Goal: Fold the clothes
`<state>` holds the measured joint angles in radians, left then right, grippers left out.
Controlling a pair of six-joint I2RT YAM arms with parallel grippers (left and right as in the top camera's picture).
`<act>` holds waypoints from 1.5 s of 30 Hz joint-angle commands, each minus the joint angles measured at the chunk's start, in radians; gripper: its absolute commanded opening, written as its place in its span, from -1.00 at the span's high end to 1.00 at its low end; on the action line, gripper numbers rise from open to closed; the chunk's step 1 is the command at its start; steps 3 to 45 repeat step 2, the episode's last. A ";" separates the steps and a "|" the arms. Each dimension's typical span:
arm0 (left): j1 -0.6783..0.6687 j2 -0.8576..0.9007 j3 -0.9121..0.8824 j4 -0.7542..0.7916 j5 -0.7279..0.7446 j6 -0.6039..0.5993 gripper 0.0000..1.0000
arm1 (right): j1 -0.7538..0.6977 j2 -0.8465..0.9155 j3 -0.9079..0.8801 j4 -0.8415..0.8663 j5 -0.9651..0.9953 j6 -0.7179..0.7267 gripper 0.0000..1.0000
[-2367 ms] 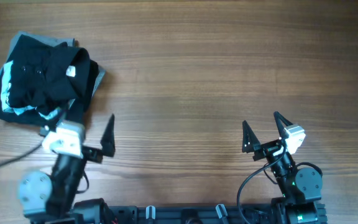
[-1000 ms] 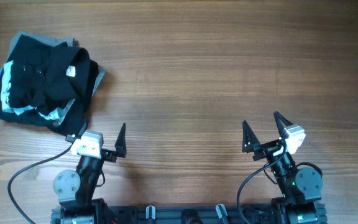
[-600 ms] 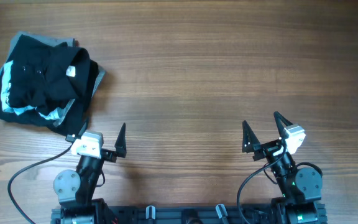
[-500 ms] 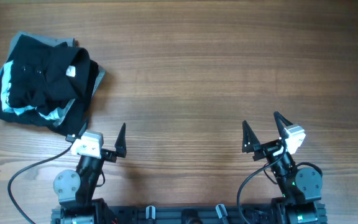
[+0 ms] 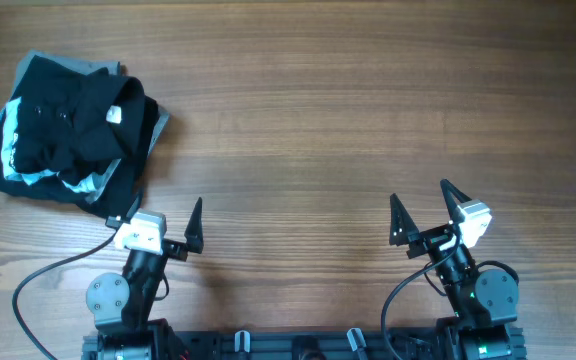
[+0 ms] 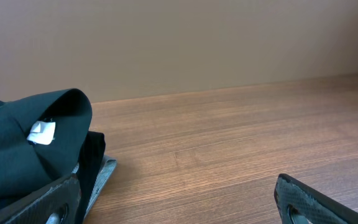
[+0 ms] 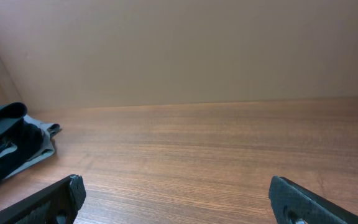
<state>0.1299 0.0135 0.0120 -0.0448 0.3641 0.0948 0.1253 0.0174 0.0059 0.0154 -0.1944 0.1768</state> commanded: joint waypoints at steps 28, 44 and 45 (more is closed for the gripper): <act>-0.008 -0.007 -0.006 0.001 0.009 -0.006 -1.00 | 0.001 -0.007 -0.001 0.002 -0.010 -0.018 -0.99; -0.008 -0.007 -0.006 0.001 0.009 -0.006 -1.00 | 0.001 -0.007 -0.001 0.002 -0.010 -0.018 -0.99; -0.008 -0.007 -0.006 0.001 0.009 -0.006 -1.00 | 0.001 -0.007 -0.001 0.002 -0.010 -0.018 -0.99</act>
